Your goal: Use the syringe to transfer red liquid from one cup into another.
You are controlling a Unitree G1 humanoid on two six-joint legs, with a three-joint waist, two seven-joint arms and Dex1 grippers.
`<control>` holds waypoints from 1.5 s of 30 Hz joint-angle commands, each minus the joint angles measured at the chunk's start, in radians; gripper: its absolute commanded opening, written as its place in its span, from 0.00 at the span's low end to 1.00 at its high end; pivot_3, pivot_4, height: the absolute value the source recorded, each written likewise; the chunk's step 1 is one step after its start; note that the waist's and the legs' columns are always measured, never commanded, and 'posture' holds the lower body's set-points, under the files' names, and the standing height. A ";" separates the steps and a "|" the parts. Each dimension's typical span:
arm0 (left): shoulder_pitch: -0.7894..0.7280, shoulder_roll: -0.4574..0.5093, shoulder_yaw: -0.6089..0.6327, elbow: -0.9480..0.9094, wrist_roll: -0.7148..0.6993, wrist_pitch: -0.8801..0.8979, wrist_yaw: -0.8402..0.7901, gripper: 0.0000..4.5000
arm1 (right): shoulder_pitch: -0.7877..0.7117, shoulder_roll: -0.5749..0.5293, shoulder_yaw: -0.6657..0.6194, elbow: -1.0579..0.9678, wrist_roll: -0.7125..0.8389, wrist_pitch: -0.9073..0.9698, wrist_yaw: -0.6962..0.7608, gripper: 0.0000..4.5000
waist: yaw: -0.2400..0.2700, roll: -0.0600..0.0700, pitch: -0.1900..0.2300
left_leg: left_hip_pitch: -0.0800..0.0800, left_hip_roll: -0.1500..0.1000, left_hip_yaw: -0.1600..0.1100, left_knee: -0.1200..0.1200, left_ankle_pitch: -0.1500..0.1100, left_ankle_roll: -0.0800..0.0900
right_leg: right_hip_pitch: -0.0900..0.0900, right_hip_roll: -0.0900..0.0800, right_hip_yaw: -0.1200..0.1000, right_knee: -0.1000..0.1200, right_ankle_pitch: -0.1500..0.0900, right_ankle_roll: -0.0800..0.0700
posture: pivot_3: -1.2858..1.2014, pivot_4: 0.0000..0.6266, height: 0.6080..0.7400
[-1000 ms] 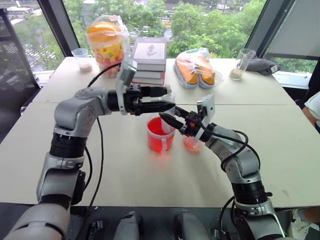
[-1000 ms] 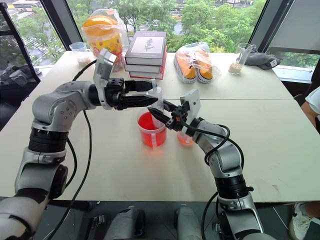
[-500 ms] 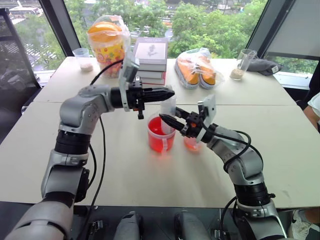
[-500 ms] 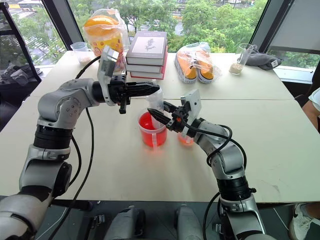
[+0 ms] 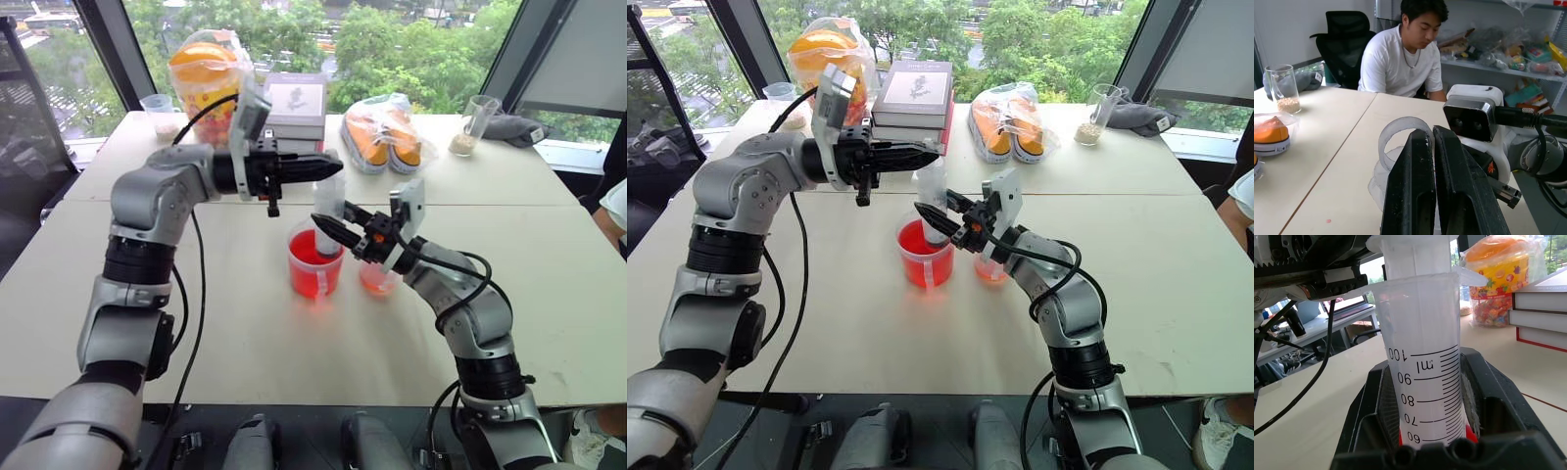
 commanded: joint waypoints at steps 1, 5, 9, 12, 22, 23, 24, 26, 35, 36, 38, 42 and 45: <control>-0.075 0.024 0.072 -0.005 0.008 -0.068 0.033 0.01 | 0.009 0.004 0.066 -0.009 0.010 0.013 0.037 0.31 | 0.000 0.000 0.000 | 0.000 0.000 0.000 0.000 0.000 0.000 | 0.000 0.000 0.000 0.000 0.000 0.000 | 0.52 0.24 1.00; -0.075 0.027 0.076 -0.004 0.007 -0.073 0.033 0.01 | 0.005 0.004 0.068 -0.016 0.010 0.018 0.035 0.31 | 0.000 0.000 0.000 | 0.000 0.000 0.000 0.000 0.000 0.000 | 0.000 0.000 0.000 0.000 0.000 0.000 | 0.52 0.24 1.00; -0.086 0.028 0.078 0.015 0.013 -0.089 0.034 0.01 | -0.002 0.006 0.069 -0.022 0.012 0.025 0.032 0.31 | 0.000 0.000 0.000 | 0.000 0.000 0.000 0.000 0.000 0.000 | 0.000 0.000 0.000 0.000 0.000 0.000 | 0.52 0.24 1.00; -0.089 0.027 0.076 0.021 0.013 -0.097 0.032 0.01 | -0.005 0.005 0.068 -0.025 0.013 0.028 0.032 0.31 | 0.000 0.000 0.000 | 0.000 0.000 0.000 0.000 0.000 0.000 | 0.000 0.000 0.000 0.000 0.000 0.000 | 0.52 0.24 1.00; -0.088 0.024 0.073 0.025 0.012 -0.104 0.029 0.01 | -0.015 0.001 0.064 -0.040 0.015 0.035 0.030 0.31 | 0.000 0.000 0.000 | 0.000 0.000 0.000 0.000 0.000 0.000 | 0.000 0.000 0.000 0.000 0.000 0.000 | 0.52 0.24 1.00; -0.088 0.023 0.073 0.025 0.011 -0.102 0.029 0.01 | -0.017 -0.001 0.062 -0.043 0.016 0.036 0.029 0.31 | 0.000 0.000 0.000 | 0.000 0.000 0.000 0.000 0.000 0.000 | 0.000 0.000 0.000 0.000 0.000 0.000 | 0.52 0.24 1.00; -0.087 0.024 0.074 0.025 0.010 -0.100 0.029 0.01 | -0.019 -0.001 0.061 -0.044 0.016 0.036 0.029 0.31 | 0.000 0.000 0.000 | 0.000 0.000 0.000 0.000 0.000 0.000 | 0.000 0.000 0.000 0.000 0.000 0.000 | 0.52 0.24 1.00; -0.079 0.024 0.070 0.015 0.006 -0.092 0.026 0.01 | -0.032 -0.005 0.053 -0.051 0.020 0.039 0.027 0.31 | 0.000 0.000 0.000 | 0.000 0.000 0.000 0.000 0.000 0.000 | 0.000 0.000 0.000 0.000 0.000 0.000 | 0.52 0.24 1.00; 0.014 0.060 0.060 -0.047 -0.014 -0.021 0.024 0.45 | -0.107 -0.014 -0.005 -0.103 0.053 0.075 -0.008 0.31 | -0.002 0.000 0.000 | 0.000 0.000 0.000 0.000 0.000 0.000 | 0.000 0.000 0.000 0.000 0.000 0.000 | 0.52 0.24 1.00; 0.028 0.066 0.059 -0.057 -0.010 -0.021 0.028 0.54 | -0.114 -0.017 -0.010 -0.107 0.056 0.079 -0.011 0.31 | -0.001 0.000 0.000 | 0.000 0.000 0.000 0.000 0.000 0.000 | 0.000 0.000 0.000 0.000 0.000 0.000 | 0.52 0.24 1.00; 0.067 0.094 0.063 -0.094 -0.011 -0.016 0.026 0.76 | -0.127 -0.024 -0.022 -0.114 0.062 0.087 -0.016 0.31 | -0.002 0.000 0.000 | 0.000 0.000 0.000 0.000 0.000 0.000 | 0.000 0.000 0.000 0.000 0.000 0.000 | 0.52 0.24 1.00; 0.108 0.133 0.081 -0.137 -0.033 0.009 0.036 0.76 | -0.138 -0.031 -0.031 -0.114 0.070 0.091 -0.022 0.31 | -0.002 0.000 0.000 | 0.000 0.000 0.000 0.000 0.000 0.000 | 0.000 0.000 0.000 0.000 0.000 0.000 | 0.52 0.24 1.00; 0.134 0.164 0.097 -0.151 -0.033 0.014 0.045 0.76 | -0.144 -0.034 -0.037 -0.114 0.075 0.091 -0.028 0.31 | -0.001 -0.001 0.000 | 0.000 0.000 0.000 0.000 0.000 0.000 | 0.000 -0.001 0.000 0.000 0.000 0.000 | 0.52 0.24 1.00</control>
